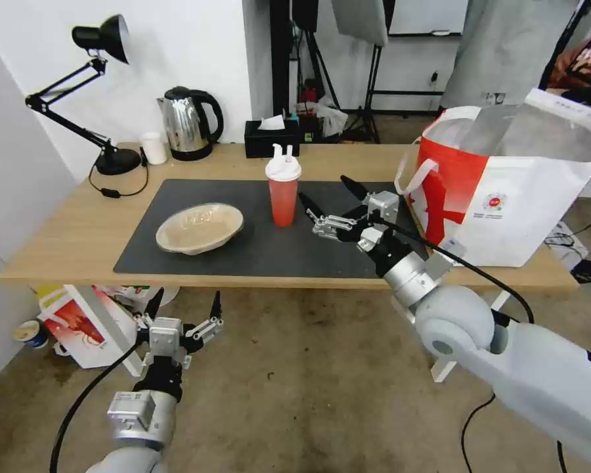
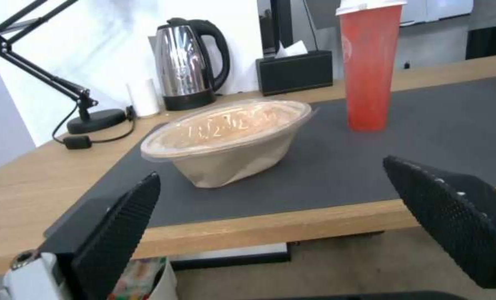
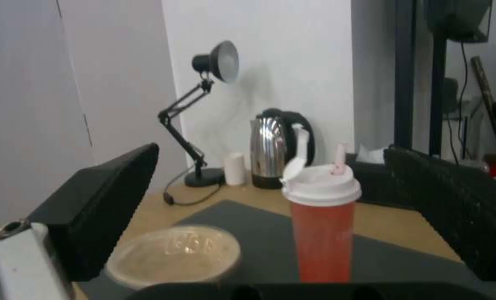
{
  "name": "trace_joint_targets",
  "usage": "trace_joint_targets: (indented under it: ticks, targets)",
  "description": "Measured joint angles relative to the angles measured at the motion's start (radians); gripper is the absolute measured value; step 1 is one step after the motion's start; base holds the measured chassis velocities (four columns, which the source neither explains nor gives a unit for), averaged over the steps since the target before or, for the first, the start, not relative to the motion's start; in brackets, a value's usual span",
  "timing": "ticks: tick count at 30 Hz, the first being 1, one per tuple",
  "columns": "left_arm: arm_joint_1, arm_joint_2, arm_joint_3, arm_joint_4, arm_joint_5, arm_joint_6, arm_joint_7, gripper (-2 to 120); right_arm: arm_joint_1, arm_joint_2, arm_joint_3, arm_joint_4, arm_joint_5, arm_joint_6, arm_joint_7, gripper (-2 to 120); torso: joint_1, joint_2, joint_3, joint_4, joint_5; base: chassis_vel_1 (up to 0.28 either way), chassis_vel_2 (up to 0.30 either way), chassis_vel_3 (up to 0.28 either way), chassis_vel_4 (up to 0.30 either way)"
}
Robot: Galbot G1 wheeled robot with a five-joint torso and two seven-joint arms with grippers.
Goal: Pick up the trash from the table and place it into the takeout bag.
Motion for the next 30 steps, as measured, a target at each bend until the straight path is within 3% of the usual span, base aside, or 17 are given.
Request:
trace_joint_targets:
  ticks: [16,30]
  targets:
    - [0.000,0.000,0.000,0.000,0.000,0.000,0.000,100,0.075,0.022,-0.061,-0.053,0.010,-0.019,-0.007,100,0.000,0.000,0.000,0.0001,0.0000,0.000,0.000,0.000,0.000]
    - [0.000,0.000,0.000,0.000,0.000,0.000,0.000,100,0.200,0.059,-0.191,-0.143,0.037,-0.068,0.031,100,0.000,0.000,0.000,0.0001,0.0000,0.000,0.000,0.000,0.000]
